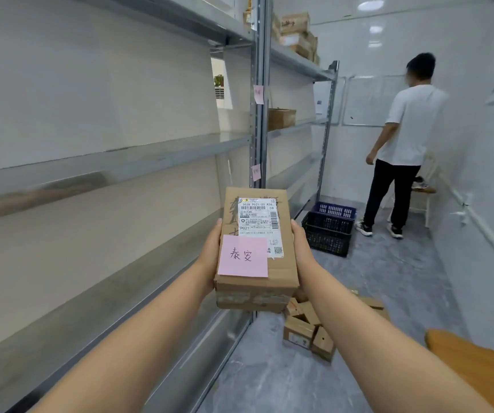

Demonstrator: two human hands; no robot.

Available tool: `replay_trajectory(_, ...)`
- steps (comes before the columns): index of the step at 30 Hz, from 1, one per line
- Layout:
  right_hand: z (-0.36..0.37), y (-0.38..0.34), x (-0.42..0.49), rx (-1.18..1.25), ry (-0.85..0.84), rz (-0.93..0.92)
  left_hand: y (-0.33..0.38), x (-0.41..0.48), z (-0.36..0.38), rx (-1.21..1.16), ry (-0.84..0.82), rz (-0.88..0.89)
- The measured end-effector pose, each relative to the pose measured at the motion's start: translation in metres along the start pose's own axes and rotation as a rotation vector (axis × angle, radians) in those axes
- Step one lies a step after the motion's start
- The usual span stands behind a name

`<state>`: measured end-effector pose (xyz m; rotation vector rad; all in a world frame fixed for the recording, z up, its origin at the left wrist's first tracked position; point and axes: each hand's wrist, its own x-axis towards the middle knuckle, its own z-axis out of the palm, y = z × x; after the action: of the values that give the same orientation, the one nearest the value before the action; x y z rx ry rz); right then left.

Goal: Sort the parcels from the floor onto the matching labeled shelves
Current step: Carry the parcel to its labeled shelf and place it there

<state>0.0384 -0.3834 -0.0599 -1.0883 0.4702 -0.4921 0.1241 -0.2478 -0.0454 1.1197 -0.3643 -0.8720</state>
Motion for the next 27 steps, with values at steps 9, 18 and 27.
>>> replay_trajectory(9,-0.034,-0.019,0.070,0.076,0.093,-0.015,0.004,0.101,0.013,0.009,-0.107,-0.061)
replay_trajectory(18,-0.092,-0.046,0.146,0.019,0.025,0.016,-0.020,0.191,0.048,0.001,-0.061,-0.043)
replay_trajectory(27,-0.155,-0.068,0.231,-0.076,-0.047,0.073,-0.048,0.269,0.088,-0.079,0.091,-0.041)
